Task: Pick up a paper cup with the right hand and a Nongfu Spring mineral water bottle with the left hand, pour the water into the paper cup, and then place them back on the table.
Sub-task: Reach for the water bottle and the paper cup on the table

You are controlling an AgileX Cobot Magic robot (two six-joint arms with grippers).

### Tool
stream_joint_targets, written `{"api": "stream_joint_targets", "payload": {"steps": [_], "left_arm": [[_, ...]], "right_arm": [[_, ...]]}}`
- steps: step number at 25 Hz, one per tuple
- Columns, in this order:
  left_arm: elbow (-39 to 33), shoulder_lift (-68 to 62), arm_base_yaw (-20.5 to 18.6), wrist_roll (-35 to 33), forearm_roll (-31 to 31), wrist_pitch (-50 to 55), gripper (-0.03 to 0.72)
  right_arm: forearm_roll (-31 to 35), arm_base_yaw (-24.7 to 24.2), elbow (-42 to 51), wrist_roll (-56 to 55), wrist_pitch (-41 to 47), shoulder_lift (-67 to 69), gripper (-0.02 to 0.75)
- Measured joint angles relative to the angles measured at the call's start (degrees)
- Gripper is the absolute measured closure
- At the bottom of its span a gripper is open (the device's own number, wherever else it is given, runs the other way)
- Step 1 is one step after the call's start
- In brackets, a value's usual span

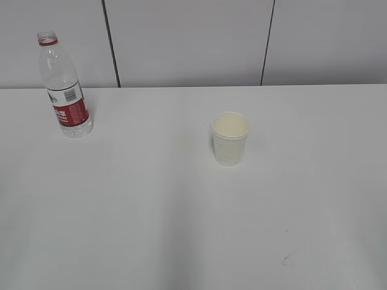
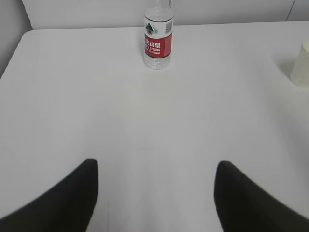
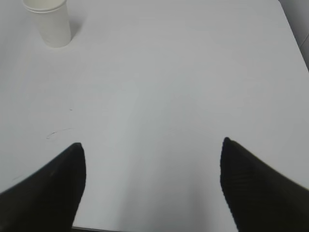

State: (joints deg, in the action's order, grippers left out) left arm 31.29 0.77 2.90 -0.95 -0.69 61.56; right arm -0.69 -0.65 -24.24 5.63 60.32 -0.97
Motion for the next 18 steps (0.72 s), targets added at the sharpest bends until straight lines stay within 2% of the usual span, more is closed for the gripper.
{"api": "stream_joint_targets", "payload": {"steps": [18], "left_arm": [[0.0,0.0,0.0,0.0,0.0,0.0,0.232]], "right_arm": [[0.1,0.0,-0.5,-0.1,0.0,0.0,0.099]]}}
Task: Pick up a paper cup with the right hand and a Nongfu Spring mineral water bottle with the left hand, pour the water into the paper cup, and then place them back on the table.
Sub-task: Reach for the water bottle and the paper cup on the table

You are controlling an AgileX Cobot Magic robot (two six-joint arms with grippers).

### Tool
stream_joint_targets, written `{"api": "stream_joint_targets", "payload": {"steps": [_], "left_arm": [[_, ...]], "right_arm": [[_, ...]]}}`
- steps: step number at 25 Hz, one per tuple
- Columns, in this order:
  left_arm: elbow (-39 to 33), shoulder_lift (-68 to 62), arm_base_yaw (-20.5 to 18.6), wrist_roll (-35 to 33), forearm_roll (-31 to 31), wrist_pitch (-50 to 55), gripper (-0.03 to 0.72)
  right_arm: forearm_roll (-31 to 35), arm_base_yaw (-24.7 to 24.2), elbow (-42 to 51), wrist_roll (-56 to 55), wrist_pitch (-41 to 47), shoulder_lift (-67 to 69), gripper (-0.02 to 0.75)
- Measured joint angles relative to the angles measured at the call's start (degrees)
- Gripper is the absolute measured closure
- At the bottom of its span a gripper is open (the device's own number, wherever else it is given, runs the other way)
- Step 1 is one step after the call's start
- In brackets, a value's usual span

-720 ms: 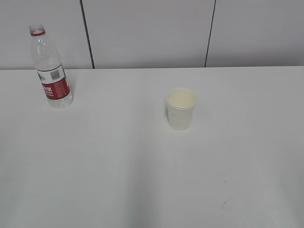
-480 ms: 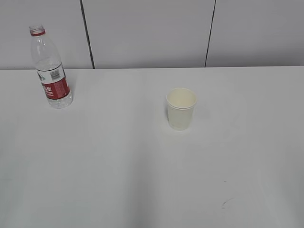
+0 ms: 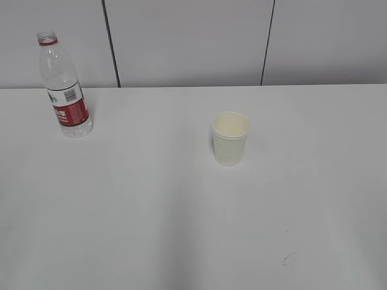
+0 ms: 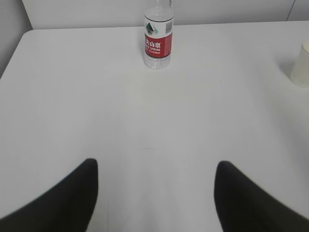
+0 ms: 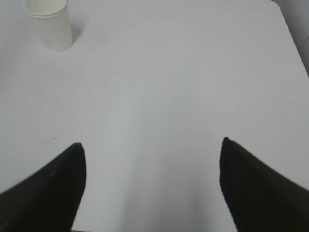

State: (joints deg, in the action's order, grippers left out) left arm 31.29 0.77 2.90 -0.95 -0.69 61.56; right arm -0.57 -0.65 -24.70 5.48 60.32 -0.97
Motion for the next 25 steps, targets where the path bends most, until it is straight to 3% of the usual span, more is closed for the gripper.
{"api": "stream_joint_targets", "payload": {"steps": [6,17,25], "left_arm": [[0.0,0.0,0.0,0.0,0.0,0.0,0.232],[0.0,0.0,0.0,0.0,0.0,0.0,0.232],[0.0,0.0,0.0,0.0,0.0,0.0,0.232]], "right_arm": [[0.6,0.0,-2.1,0.0,-4.7,5.8,0.099],[1.2,0.0,-2.1,0.0,-31.8,20.0,0.153],[1.5,0.0,-2.1,0.0,-40.0,31.9,0.159]]}}
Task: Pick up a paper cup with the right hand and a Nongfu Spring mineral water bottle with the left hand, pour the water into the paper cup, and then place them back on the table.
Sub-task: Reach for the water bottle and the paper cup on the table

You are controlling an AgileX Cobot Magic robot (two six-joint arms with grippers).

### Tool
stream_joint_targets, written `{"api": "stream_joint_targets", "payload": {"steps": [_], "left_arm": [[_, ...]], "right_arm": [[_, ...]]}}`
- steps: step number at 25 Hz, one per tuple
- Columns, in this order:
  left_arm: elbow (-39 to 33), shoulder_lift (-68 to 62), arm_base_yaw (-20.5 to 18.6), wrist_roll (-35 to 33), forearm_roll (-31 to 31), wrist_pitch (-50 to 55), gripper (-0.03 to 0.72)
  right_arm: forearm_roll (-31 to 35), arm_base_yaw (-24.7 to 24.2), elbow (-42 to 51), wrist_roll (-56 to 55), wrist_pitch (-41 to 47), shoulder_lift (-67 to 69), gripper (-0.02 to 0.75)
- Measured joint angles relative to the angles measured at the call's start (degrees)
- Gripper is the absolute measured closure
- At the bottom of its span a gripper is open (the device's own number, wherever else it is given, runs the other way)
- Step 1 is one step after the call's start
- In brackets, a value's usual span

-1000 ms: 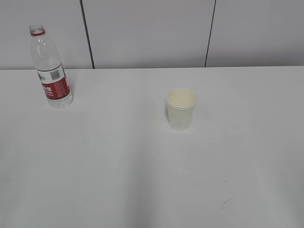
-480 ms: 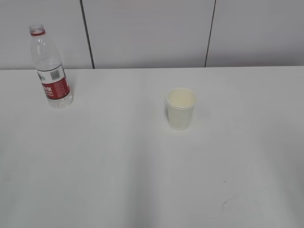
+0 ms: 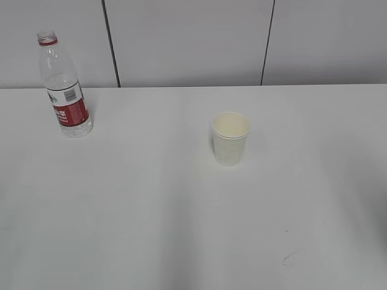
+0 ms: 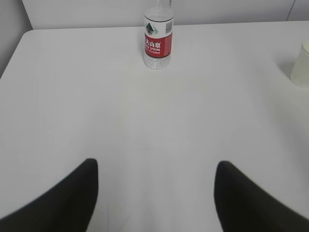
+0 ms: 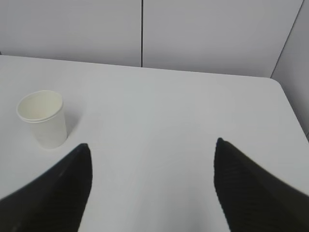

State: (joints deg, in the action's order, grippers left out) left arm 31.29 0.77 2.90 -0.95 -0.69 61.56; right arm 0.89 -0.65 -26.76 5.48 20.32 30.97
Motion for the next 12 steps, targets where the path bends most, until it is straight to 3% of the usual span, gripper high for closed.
{"api": "stream_joint_targets", "payload": {"steps": [12], "left_arm": [[0.0,0.0,0.0,0.0,0.0,0.0,0.232]], "right_arm": [[4.7,0.0,0.1,-1.3,-21.7,20.3,0.201]]}}
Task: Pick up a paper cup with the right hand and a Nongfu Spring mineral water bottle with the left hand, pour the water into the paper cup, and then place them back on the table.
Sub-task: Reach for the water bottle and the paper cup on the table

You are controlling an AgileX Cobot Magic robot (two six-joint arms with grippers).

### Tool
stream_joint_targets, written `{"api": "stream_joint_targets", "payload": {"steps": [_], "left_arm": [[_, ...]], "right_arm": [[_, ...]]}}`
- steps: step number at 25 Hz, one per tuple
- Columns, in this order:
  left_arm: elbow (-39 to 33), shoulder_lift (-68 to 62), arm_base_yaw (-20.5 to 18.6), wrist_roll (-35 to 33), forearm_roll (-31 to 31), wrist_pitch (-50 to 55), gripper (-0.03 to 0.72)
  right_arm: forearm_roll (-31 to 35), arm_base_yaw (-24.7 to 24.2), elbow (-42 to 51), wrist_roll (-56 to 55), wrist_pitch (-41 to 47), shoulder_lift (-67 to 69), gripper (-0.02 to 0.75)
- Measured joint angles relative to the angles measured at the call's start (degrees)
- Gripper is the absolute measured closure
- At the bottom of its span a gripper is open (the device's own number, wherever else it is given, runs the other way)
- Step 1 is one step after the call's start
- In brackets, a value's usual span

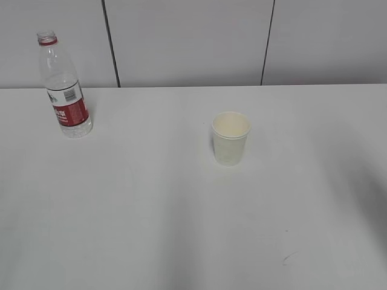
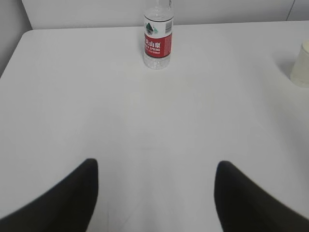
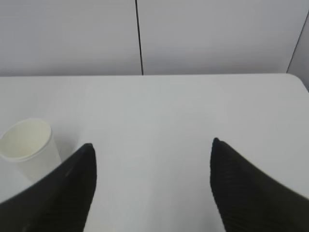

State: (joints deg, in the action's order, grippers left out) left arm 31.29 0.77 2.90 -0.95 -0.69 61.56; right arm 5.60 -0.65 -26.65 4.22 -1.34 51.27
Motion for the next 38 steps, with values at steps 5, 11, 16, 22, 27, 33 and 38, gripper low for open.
{"api": "stream_joint_targets", "payload": {"steps": [5,11,16,22,27,33,38], "left_arm": [[0.0,0.0,0.0,0.0,0.0,0.0,0.232],[0.0,0.0,0.0,0.0,0.0,0.0,0.232],[0.0,0.0,0.0,0.0,0.0,0.0,0.232],[0.0,0.0,0.0,0.0,0.0,0.0,0.232],[0.0,0.0,0.0,0.0,0.0,0.0,0.232],[0.0,0.0,0.0,0.0,0.0,0.0,0.232],[0.0,0.0,0.0,0.0,0.0,0.0,0.232]], "right_arm": [[0.0,0.0,2.0,0.0,-11.8,4.2,0.206],[0.1,0.0,10.2,-2.0,-27.8,4.6,0.207],[0.1,0.0,12.4,-2.4,-30.7,4.6,0.209],[-0.7,0.0,12.4,-2.8,-31.9,5.3,0.209],[-8.0,0.0,12.4,-3.7,-31.9,6.8,0.209],[-15.8,0.0,12.4,-7.2,-31.9,6.9,0.209],[-20.4,0.0,12.4,-12.1,-33.1,9.0,0.172]]}}
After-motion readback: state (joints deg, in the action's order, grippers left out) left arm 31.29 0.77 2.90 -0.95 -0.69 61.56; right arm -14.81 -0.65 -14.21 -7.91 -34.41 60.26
